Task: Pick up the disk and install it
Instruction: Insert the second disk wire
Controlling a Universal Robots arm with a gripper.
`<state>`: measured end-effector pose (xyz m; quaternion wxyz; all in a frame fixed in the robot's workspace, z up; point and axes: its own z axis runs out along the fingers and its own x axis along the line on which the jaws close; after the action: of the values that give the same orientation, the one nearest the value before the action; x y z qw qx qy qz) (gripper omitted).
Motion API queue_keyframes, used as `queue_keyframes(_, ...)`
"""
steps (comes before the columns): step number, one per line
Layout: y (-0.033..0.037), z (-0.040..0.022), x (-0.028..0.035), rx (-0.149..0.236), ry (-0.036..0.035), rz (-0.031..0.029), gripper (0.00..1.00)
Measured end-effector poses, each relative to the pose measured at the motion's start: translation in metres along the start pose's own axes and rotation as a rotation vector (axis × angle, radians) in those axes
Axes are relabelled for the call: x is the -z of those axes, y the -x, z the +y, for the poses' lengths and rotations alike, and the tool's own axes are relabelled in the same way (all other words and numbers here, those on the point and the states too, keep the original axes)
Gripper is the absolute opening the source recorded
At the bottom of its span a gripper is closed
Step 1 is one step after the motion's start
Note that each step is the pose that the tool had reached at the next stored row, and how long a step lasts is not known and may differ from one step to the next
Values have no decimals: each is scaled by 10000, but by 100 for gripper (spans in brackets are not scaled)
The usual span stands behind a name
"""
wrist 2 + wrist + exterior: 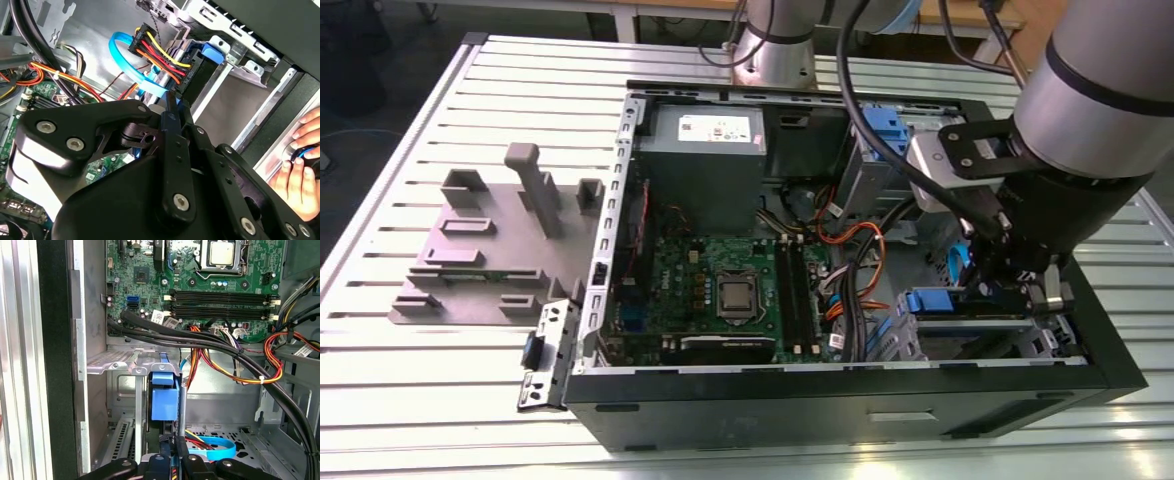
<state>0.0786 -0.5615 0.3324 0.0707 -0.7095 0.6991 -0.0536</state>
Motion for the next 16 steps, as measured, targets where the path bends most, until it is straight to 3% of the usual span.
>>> queue_keyframes(16, -11, -5, 20, -12, 0, -69, 16)
